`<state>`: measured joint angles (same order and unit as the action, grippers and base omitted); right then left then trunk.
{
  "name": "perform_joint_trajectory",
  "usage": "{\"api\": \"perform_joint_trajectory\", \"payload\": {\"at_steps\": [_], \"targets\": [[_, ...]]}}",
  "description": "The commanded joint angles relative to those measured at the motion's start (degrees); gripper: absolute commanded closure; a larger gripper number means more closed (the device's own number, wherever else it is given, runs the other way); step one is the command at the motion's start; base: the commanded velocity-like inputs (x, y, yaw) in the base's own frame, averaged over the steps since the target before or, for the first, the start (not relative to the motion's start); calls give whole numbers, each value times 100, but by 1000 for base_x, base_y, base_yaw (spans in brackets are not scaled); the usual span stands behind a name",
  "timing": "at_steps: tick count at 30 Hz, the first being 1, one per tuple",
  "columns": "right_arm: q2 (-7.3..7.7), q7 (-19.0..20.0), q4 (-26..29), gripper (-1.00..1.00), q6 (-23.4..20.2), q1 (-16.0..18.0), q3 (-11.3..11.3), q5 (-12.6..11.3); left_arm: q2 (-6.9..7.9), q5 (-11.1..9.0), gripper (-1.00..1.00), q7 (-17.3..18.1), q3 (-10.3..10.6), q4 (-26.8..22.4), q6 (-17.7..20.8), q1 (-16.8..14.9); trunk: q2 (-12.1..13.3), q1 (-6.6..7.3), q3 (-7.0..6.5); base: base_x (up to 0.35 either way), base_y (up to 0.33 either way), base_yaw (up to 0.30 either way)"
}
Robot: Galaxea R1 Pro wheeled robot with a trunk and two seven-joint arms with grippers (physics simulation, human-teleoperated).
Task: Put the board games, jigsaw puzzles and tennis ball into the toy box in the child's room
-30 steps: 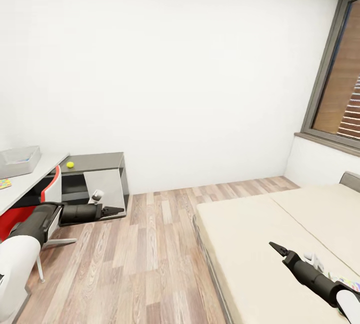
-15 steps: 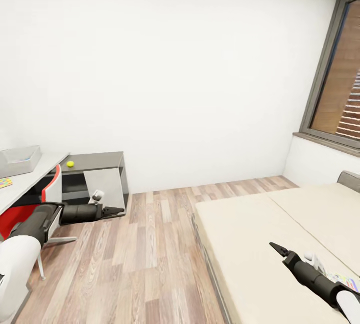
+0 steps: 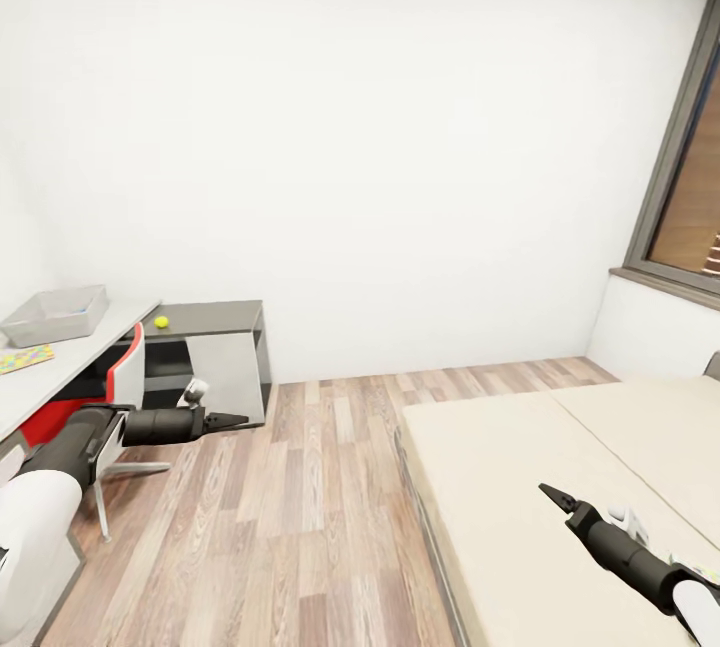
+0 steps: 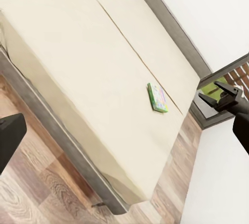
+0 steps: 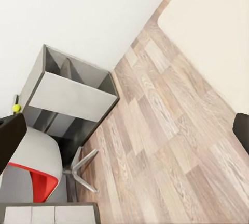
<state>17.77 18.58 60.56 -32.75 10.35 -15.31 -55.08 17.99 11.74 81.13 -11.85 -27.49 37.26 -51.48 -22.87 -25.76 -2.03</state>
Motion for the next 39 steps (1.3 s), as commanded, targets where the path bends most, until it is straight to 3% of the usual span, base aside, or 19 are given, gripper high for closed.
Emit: {"api": "perform_joint_trajectory", "payload": {"at_steps": [1, 39], "targets": [[-1, 9, -1, -100, -38, 2, -11, -17, -6, 60, -100, 43, -38, -2, 60, -3, -5, -2, 3, 0, -2, 43], [-1, 14, -1, -100, -38, 2, -7, -25, -6, 57, -100, 51, -40, -2, 62, -3, -5, -2, 3, -49, -5, 122]]}}
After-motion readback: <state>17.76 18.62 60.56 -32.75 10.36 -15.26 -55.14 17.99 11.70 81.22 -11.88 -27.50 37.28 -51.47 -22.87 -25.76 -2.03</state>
